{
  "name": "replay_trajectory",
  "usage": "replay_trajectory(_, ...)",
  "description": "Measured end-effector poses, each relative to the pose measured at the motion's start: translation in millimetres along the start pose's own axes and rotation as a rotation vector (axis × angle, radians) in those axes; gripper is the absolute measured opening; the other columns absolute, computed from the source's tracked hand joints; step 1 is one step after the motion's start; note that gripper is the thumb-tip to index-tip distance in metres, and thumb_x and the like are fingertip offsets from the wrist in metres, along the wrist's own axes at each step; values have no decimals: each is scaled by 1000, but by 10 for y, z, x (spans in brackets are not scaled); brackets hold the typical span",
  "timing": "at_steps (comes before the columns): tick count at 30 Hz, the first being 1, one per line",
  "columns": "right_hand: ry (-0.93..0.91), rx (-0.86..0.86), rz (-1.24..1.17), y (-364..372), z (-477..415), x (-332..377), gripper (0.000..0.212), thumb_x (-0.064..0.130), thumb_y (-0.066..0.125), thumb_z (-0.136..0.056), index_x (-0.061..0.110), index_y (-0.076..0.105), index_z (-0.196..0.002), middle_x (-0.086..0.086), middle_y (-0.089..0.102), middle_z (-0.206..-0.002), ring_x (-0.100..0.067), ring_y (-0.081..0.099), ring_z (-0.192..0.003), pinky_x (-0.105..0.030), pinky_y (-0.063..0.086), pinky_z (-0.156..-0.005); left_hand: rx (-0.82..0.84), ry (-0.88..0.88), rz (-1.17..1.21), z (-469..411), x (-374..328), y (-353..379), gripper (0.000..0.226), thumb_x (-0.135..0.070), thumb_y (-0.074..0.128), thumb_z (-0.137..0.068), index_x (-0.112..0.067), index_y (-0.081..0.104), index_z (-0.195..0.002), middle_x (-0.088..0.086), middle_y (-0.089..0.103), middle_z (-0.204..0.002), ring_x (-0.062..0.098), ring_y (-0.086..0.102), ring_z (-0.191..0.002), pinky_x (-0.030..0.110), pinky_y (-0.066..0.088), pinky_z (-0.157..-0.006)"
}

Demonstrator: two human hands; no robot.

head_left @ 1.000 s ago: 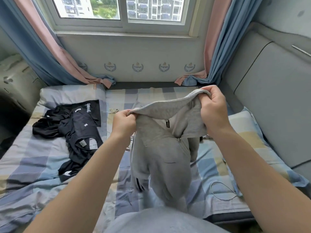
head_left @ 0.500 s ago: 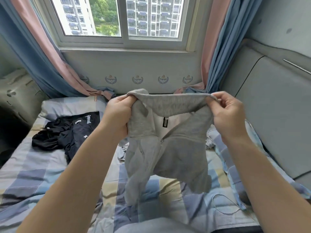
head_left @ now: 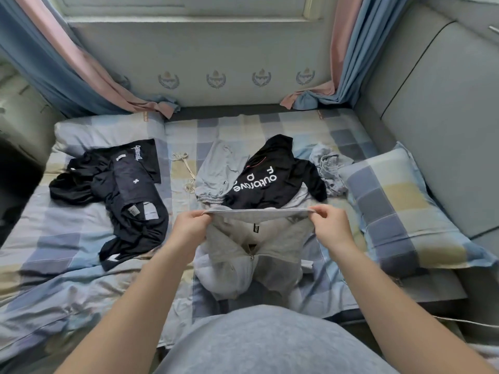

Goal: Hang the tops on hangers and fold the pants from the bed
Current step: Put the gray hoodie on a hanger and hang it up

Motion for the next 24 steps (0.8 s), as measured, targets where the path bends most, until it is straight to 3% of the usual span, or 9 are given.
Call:
replay_trajectory(2, 141, 40, -259, 37, 56, -56, 13, 3, 60, -97, 2, 72, -101, -14, 69, -91, -25, 60, -85, -46, 53, -81, 41, -15, 73, 14, 103, 28, 20, -2, 52, -100, 0, 71, -104, 24, 70, -103, 30, 64, -90, 44, 56, -84)
replay_trajectory(4, 247, 112, -442, 32, 98, -70, 12, 3, 57, -98, 3, 69, -98, -11, 68, -84, -23, 62, -75, -37, 54, -70, 79, -33, 137, 31, 151, 38, 19, -3, 53, -101, 3, 69, -110, 21, 71, -99, 27, 67, -83, 38, 56, -76)
replay_trajectory(8, 284, 331, -534, -50, 126, -35, 16, 6, 53, -100, 6, 67, -92, -7, 70, -76, -15, 66, -61, -29, 56, -57, 237, -101, 190, 5, 153, -18, 25, -1, 53, -98, 13, 64, -115, 27, 66, -105, 32, 67, -85, 36, 57, -73)
replay_trajectory(11, 308, 372, -561, -95, 138, -2, 19, 8, 50, -102, -3, 65, -106, -12, 68, -82, -16, 65, -64, -27, 56, -56, 343, -157, 174, -29, 151, -63, 35, -12, 56, -97, 12, 63, -121, 26, 66, -108, 32, 66, -89, 34, 56, -70)
replay_trajectory(13, 371, 380, -632, -85, 147, 12, 27, 14, 47, -104, -5, 64, -115, -15, 69, -91, -22, 66, -74, -30, 56, -62, 355, -207, 209, -58, 164, -87, 36, -25, 57, -98, 4, 70, -114, 20, 72, -100, 27, 70, -81, 30, 59, -66)
replay_trajectory(15, 486, 429, -705, -61, 175, 37, 37, 23, 43, -106, -4, 64, -119, -20, 69, -104, -30, 65, -92, -38, 54, -80, 358, -288, 289, -96, 202, -89, 39, -35, 57, -97, -1, 75, -104, 17, 74, -97, 28, 72, -81, 33, 60, -70)
replay_trajectory(18, 596, 510, -802, -18, 221, 111, 43, 30, 38, -106, -1, 63, -123, -22, 67, -115, -34, 64, -102, -46, 46, -101, 345, -363, 473, -132, 278, -27, 41, -38, 58, -96, -1, 70, -109, 19, 71, -104, 34, 70, -93, 44, 53, -93)
replay_trajectory(21, 612, 537, -932, 6, 242, 211, 43, 28, 38, -105, -1, 58, -130, -24, 56, -126, -37, 56, -108, -50, 37, -110, 337, -262, 616, -118, 314, 95, 50, -47, 66, -89, -6, 69, -117, 15, 72, -111, 33, 69, -103, 45, 53, -96)
replay_trajectory(24, 616, 555, -1046, 28, 244, 291, 45, 25, 37, -107, -2, 50, -141, -24, 47, -137, -36, 49, -124, -49, 29, -119, 241, -47, 491, -96, 316, 208, 62, -36, 77, -79, -5, 57, -129, 13, 67, -114, 29, 68, -101, 42, 55, -87)
Point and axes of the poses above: each hand's wrist, its own z-axis away from the middle knuckle, its own y-axis out of the palm, x = y × z, the point moved 2 cm from there along -z, towards the middle knuckle
